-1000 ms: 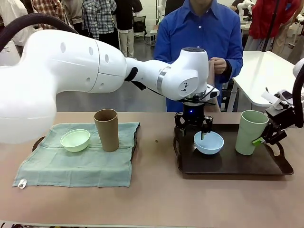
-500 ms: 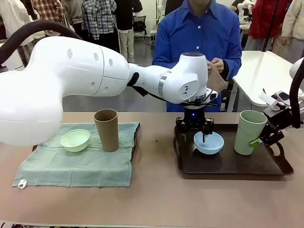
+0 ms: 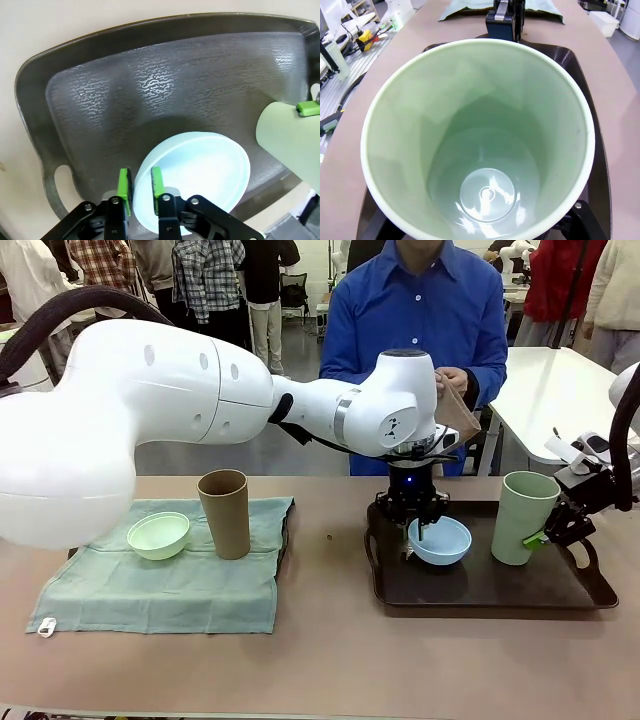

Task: Set up a tray with a mat and arrange the tableware.
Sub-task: Pick up the Picnic Bowl and Reusable plastic cup from the Handle tray in front of the human's position and hold them in the air.

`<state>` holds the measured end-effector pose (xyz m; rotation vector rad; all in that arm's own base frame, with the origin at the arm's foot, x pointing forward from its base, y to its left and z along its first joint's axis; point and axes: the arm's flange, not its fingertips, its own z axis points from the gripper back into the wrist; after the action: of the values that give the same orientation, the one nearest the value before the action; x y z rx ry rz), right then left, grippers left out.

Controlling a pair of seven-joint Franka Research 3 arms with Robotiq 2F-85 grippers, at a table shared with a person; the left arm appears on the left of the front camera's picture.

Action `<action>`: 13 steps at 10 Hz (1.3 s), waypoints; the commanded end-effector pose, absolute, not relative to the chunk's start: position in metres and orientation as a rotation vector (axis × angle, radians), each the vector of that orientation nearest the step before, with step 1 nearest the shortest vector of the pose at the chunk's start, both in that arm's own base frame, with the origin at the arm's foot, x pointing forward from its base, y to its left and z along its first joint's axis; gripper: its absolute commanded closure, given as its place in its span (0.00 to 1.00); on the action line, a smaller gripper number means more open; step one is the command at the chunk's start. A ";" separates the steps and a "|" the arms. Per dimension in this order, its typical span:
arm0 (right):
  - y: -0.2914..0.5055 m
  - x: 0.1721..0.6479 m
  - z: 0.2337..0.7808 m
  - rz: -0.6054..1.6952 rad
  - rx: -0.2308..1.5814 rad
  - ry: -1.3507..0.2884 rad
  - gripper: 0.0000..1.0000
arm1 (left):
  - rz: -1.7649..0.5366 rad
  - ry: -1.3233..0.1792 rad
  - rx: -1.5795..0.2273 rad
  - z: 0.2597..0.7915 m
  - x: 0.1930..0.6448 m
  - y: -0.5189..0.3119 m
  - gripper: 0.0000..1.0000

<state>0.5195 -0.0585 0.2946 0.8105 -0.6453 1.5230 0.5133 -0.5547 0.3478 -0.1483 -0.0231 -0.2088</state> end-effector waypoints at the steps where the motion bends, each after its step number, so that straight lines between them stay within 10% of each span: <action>1: -0.060 0.517 0.292 1.546 0.778 -0.684 1.00 | -0.176 -0.021 -0.147 0.353 0.517 -0.559 1.00; 2: -0.061 0.516 0.295 1.546 0.769 -0.681 0.78 | -0.174 -0.020 -0.137 0.355 0.517 -0.558 1.00; 13: -0.062 0.395 0.540 1.583 0.505 -0.787 0.81 | -0.283 -0.225 -0.096 0.586 0.444 -0.529 1.00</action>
<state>0.4128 -0.0709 0.5295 0.5310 -0.7827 1.5875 0.4488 -0.5255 0.5837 -0.1544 -0.2128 -0.2689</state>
